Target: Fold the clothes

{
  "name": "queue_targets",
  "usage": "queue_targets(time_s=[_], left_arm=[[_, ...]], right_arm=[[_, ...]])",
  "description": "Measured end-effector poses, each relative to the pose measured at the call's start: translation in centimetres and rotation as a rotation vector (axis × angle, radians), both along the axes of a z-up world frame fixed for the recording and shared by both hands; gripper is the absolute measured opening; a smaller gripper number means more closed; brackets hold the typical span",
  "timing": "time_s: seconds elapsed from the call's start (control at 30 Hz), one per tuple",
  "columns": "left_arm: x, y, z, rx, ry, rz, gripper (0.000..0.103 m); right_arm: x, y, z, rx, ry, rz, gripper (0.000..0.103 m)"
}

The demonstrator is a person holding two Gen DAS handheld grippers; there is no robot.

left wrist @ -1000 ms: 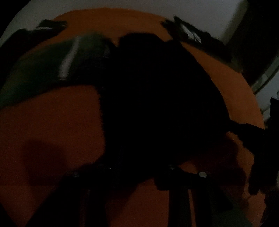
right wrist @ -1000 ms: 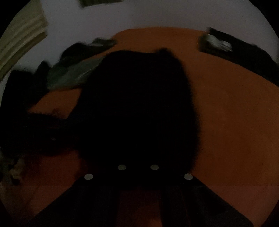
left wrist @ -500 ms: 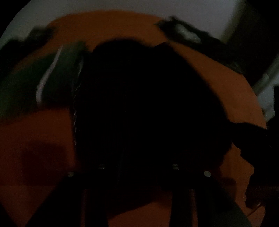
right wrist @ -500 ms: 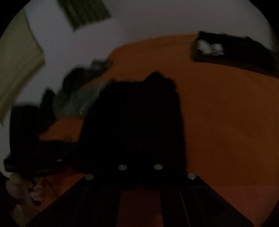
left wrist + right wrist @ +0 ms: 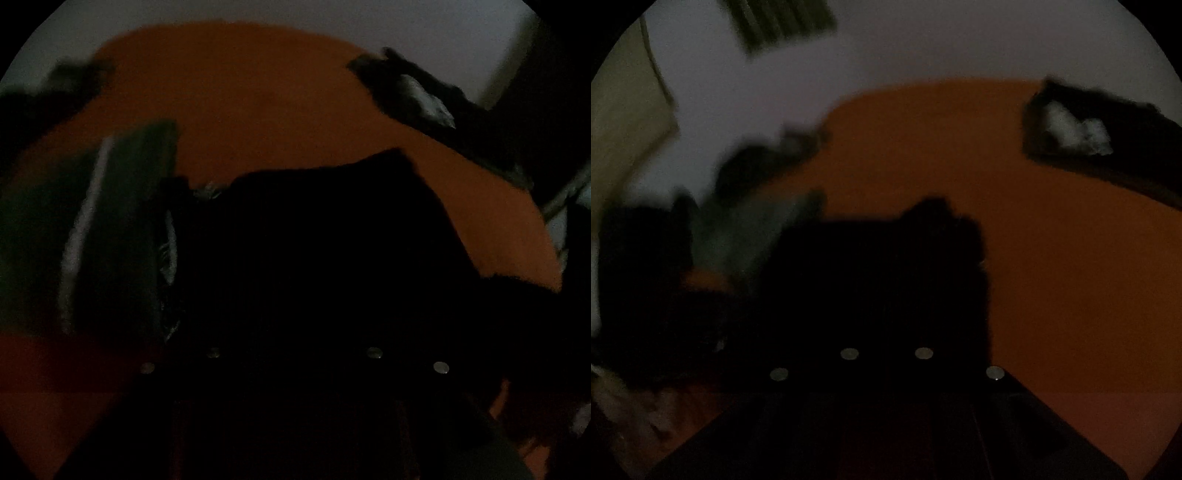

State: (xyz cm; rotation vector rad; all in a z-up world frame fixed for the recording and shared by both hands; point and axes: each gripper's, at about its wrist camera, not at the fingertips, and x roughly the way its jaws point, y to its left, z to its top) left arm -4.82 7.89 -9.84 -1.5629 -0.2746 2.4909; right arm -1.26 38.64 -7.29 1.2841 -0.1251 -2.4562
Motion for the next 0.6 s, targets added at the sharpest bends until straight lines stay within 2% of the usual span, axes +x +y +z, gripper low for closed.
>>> queue_targets(time_s=[0.03, 0.1, 0.13, 0.2, 0.23, 0.27, 0.3, 0.33, 0.37, 0.43, 0.5, 0.6], left_arm=[[0.3, -0.8, 0.1, 0.041, -0.004, 0.014, 0.025], [0.8, -2.4, 0.3, 0.125, -0.014, 0.037, 0.026], [1.0, -3.1, 0.8, 0.192, -0.042, 0.021, 0.026], [1.9, -4.9, 2.5, 0.338, -0.055, -0.016, 0.026], [3.9, -6.7, 4.1, 0.38, -0.012, -0.011, 0.027], [6.0, -8.5, 5.5, 0.418, 0.029, -0.005, 0.033], [8.1, -10.1, 6.3, 0.428, 0.054, 0.012, 0.038], [10.2, -11.6, 7.1, 0.437, 0.078, 0.029, 0.046], [11.8, -12.8, 7.5, 0.428, 0.089, 0.04, 0.051], [15.4, -14.7, 7.4, 0.369, 0.086, 0.059, 0.051], [17.7, -15.6, 6.2, 0.332, 0.056, 0.078, 0.051], [19.6, -16.2, 3.2, 0.331, -0.008, 0.115, 0.051]], right_arm=[[-0.5, -0.1, -1.1, 0.01, -0.011, -0.007, 0.0], [-0.7, 0.0, -2.5, 0.007, -0.002, -0.02, 0.0], [-0.4, 0.0, -2.6, 0.0, 0.018, -0.022, 0.0], [0.8, 0.0, -1.2, 0.0, 0.043, -0.013, 0.002], [2.4, 0.4, 0.1, -0.008, 0.073, -0.012, 0.002], [4.1, 0.7, 1.4, -0.016, 0.106, -0.012, 0.004], [6.3, 0.8, 2.8, 0.014, 0.148, -0.006, 0.012], [9.1, 0.5, 3.9, 0.079, 0.192, 0.017, 0.023], [12.0, -0.2, 4.5, 0.151, 0.238, 0.059, 0.028], [17.4, -3.1, 4.4, 0.381, 0.336, 0.165, 0.046], [21.7, -6.9, 2.0, 0.684, 0.426, 0.258, 0.046], [23.7, -11.1, -1.9, 0.878, 0.469, 0.39, 0.046]])
